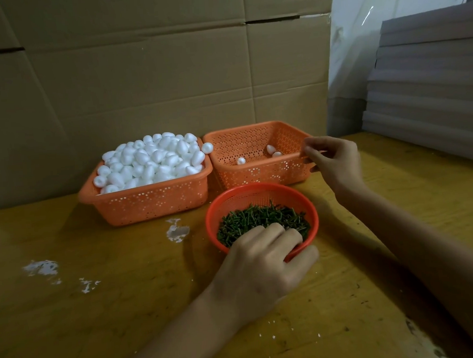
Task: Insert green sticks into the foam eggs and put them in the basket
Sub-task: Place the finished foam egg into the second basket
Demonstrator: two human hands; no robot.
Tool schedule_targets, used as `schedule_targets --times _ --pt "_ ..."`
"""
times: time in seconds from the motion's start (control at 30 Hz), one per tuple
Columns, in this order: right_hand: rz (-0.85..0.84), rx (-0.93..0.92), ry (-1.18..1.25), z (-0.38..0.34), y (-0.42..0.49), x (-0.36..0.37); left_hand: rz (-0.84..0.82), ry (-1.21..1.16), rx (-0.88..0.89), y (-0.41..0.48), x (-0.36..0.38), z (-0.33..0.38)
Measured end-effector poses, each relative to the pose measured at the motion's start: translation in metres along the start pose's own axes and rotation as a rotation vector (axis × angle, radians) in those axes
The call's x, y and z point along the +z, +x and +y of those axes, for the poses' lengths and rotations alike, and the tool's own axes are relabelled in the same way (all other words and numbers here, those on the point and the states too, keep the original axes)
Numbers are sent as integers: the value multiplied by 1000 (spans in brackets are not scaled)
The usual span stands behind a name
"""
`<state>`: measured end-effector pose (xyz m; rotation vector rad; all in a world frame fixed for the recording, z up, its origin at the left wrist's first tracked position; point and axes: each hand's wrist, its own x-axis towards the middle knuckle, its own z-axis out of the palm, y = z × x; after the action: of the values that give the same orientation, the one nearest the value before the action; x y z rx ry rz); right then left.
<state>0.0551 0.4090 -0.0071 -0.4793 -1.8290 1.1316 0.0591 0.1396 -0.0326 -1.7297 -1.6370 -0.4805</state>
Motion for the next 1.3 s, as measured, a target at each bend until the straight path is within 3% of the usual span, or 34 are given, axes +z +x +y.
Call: schedule_targets --times 0.17,0.3,0.37,0.53,0.67,0.9,1.07,1.3 --pt "1 -31 -58 -1 -2 -1 19 26 -13 -2 3 -1" --pt "-17 -166 -124 -16 -10 2 9 51 -41 -3 6 -3" --pt "-142 -227 -104 -28 -16 5 -4 43 -68 -4 6 -6" --pt "-634 -413 -153 -54 -40 18 -4 37 -120 -5 6 -10" --pt "-964 -433 -282 -59 -58 30 42 88 -165 -4 7 -11" --pt "-980 -400 -348 -59 -62 30 47 81 -192 -5 9 -11" --pt "-1023 -470 -602 -60 -63 31 145 -54 -283 -3 5 -8" --pt "-1042 -405 -602 -72 -66 31 380 -80 -607 0 -7 -43"
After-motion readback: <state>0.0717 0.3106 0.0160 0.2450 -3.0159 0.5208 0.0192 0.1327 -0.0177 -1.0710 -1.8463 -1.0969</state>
